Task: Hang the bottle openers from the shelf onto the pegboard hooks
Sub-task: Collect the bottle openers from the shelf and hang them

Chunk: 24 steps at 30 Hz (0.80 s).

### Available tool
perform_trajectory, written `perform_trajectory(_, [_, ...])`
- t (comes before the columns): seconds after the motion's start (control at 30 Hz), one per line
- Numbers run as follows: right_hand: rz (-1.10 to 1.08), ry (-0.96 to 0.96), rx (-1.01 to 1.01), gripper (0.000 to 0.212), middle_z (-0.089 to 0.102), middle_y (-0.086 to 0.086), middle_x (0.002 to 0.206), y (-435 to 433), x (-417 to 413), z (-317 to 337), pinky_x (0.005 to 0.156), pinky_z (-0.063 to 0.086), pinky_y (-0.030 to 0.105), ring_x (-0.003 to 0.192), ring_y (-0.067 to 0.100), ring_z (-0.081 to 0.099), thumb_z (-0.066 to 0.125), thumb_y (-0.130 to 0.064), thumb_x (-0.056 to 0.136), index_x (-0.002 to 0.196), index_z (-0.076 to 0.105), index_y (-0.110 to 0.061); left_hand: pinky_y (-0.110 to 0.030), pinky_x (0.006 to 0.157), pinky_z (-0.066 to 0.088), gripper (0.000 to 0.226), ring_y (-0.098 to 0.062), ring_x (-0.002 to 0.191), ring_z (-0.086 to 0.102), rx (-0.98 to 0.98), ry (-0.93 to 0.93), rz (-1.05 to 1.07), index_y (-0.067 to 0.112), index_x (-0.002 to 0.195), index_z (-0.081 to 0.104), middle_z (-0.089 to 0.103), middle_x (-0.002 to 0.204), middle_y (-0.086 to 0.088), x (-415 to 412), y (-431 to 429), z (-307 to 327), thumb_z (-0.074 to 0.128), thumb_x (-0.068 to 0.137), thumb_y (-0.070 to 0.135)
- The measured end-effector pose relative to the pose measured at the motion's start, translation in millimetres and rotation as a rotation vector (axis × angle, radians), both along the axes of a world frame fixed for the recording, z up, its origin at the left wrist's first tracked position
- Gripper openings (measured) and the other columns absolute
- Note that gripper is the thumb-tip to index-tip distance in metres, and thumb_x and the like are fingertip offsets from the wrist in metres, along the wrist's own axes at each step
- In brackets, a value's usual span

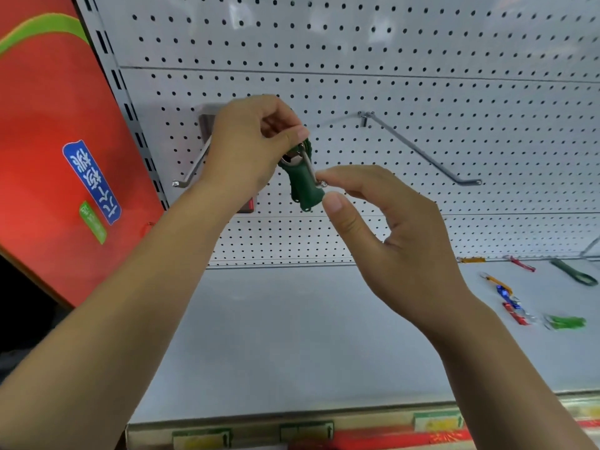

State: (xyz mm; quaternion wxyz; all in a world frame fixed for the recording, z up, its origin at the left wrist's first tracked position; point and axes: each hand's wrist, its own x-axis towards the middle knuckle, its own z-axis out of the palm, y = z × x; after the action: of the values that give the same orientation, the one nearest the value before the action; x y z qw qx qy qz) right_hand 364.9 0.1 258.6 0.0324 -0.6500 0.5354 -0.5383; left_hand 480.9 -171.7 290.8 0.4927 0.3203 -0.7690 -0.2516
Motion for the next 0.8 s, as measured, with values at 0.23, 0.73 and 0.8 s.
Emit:
perform_trajectory(0.23, [-0.022, 0.008, 0.007, 0.032, 0.068, -0.013, 0.118, 1, 2, -2, 0.098, 0.044, 0.016, 0.116, 0.004, 0.06, 0.055, -0.036, 0.098, 0.123, 0.068, -0.021, -0.01, 0.064, 0.043, 0.005, 0.002, 0.065, 0.054, -0.096, -0.094, 0.104, 0.019, 0.087, 0.074, 0.065, 0.08, 0.009, -11, -33, 0, 0.077, 0.087, 0.023])
perform_trajectory(0.73, [-0.061, 0.024, 0.092, 0.037, 0.061, -0.017, 0.131, 9, 6, -5, 0.106, 0.043, 0.024, 0.125, -0.002, 0.053, 0.058, -0.04, 0.098, 0.133, 0.06, -0.028, -0.028, 0.089, 0.047, 0.018, -0.023, 0.102, 0.057, -0.299, -0.122, 0.139, 0.011, 0.102, 0.077, 0.057, 0.102, -0.002, -14, -58, -18, 0.066, 0.094, 0.022])
perform_trajectory(0.8, [-0.065, 0.04, 0.1, 0.038, 0.06, -0.017, 0.134, 11, 6, -6, 0.107, 0.044, 0.027, 0.128, 0.001, 0.052, 0.058, -0.039, 0.098, 0.135, 0.057, -0.029, -0.034, 0.093, 0.049, 0.021, -0.022, 0.104, 0.059, -0.284, -0.111, 0.111, 0.011, 0.108, 0.076, 0.061, 0.108, -0.004, -12, -55, -19, 0.065, 0.094, 0.023])
